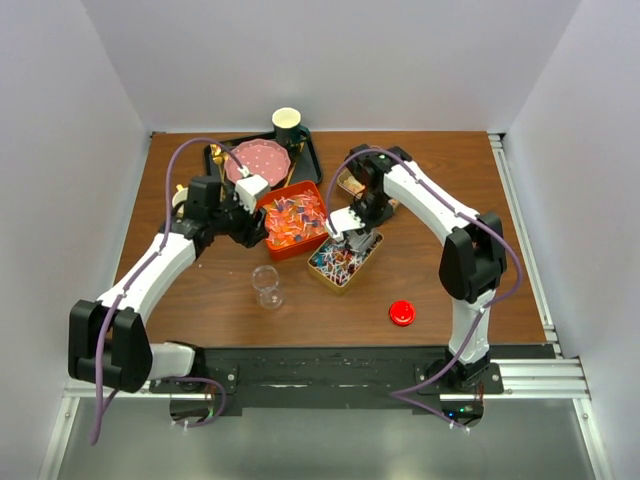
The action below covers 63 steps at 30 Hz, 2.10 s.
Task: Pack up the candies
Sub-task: Scoop the fake candies from the storage box, then move the packing bottle to the center of the board.
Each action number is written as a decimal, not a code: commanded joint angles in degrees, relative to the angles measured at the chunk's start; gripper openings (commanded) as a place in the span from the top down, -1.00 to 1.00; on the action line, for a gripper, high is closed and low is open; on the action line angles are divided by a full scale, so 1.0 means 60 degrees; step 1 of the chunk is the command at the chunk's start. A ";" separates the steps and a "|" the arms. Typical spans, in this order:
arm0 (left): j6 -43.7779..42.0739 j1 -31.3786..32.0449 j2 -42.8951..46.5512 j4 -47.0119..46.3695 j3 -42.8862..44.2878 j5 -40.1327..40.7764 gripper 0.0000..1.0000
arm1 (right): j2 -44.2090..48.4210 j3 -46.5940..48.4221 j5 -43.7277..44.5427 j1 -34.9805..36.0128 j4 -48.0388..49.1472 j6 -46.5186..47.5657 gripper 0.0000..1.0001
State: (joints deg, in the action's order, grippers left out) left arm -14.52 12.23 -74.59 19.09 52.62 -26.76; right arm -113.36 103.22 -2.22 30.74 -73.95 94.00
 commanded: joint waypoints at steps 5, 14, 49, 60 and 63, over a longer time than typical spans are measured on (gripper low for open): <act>-0.0772 -0.0631 0.0961 0.0551 -0.0070 -0.0094 -0.24 | -0.0047 -0.0724 -0.0919 0.0135 -0.0097 -0.0489 1.00; -0.6230 -0.2432 0.2396 0.4388 -0.0185 -0.1017 -0.52 | -0.0251 -0.1031 -0.1636 0.0530 0.0474 -0.1279 1.00; -0.8112 -0.1468 0.1738 0.1125 -0.3233 -0.5032 -0.80 | 0.0860 -0.4253 -0.4465 0.0677 0.6553 -0.6599 1.00; -0.7746 -0.1232 0.1590 0.1212 -0.3013 -0.4374 -0.74 | 0.2266 -0.5074 -0.4522 -0.0185 0.5955 -0.5560 1.00; -0.7234 -0.1262 0.2000 0.1344 -0.3013 -0.3935 -0.80 | 0.2632 -0.4972 -0.4683 -0.0582 0.5588 -0.5295 1.00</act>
State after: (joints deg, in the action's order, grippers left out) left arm -61.47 4.54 -66.04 27.18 33.85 -52.69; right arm -102.50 72.71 -26.74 30.24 -38.57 59.07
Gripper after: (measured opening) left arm 0.879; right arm 0.154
